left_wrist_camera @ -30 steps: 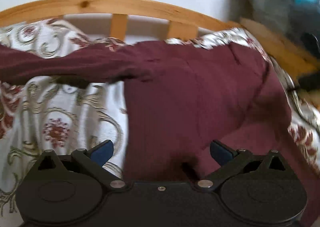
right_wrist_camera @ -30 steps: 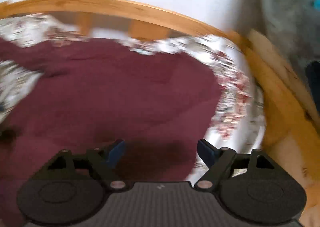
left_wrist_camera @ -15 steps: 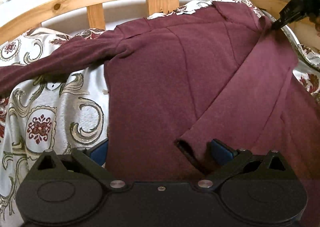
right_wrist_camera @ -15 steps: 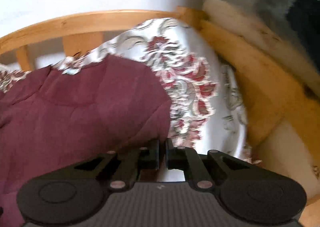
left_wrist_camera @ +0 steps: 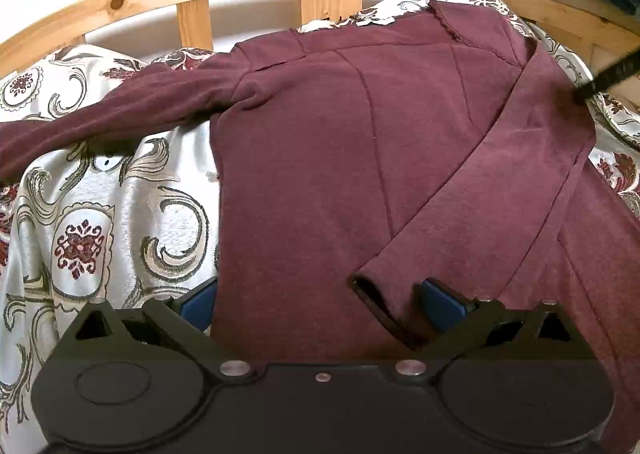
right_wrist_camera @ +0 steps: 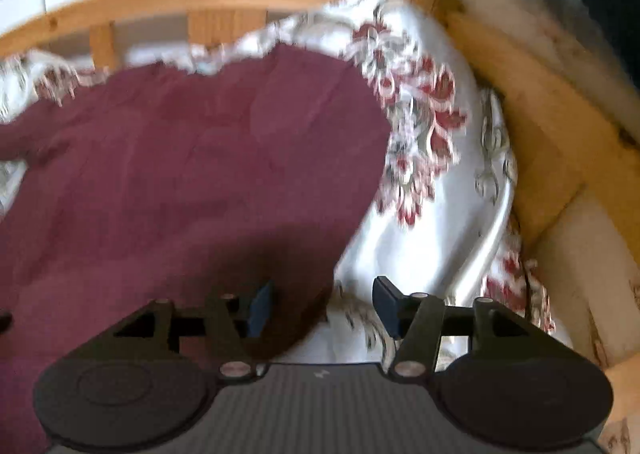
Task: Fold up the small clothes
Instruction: 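Fold the held sleeve across the shirt back and open the right gripper, then grasp the other sleeve cuff with the left gripper and lift it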
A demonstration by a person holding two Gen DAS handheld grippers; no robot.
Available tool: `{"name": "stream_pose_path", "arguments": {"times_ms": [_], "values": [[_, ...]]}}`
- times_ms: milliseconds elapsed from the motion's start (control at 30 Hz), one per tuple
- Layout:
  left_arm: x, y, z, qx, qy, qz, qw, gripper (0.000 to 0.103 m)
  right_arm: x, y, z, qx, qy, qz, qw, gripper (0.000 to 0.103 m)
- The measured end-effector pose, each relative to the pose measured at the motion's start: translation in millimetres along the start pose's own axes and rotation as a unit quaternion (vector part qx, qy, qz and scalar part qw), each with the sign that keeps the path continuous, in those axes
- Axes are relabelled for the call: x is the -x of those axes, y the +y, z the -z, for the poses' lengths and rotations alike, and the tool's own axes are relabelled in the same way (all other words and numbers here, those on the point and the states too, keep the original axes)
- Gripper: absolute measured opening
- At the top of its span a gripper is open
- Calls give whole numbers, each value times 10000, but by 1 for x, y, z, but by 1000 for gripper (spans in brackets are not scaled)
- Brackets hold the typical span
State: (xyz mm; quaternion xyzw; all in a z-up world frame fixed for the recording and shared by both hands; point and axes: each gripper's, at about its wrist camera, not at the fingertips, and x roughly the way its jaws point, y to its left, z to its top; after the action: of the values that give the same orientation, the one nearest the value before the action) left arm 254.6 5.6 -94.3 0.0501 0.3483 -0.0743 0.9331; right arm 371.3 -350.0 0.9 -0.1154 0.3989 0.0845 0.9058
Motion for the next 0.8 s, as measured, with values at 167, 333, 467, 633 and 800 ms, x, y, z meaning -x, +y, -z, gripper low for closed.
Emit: {"name": "stream_pose_path", "arguments": {"times_ms": [167, 333, 467, 633, 800], "values": [[1, 0, -1, 29, -8, -16, 10000, 102, -7, -2, 7, -336, 155, 66, 9993, 62], [16, 17, -13, 620, -216, -41, 9978, 102, 18, 11, 11, -334, 33, 118, 9994, 76], [41, 44, -30, 1184, -660, -346, 9902, 102, 39, 29, 11, -491, -64, 7, 9988, 87], [68, 90, -45, 1647, -1194, -1139, 9724, 102, 77, 52, 2, -904, -398, -343, 9945, 100], [107, 142, -59, 1966, -1574, -2112, 9444, 102, 137, 82, 24, -1227, -1140, -824, 9824, 103]]}}
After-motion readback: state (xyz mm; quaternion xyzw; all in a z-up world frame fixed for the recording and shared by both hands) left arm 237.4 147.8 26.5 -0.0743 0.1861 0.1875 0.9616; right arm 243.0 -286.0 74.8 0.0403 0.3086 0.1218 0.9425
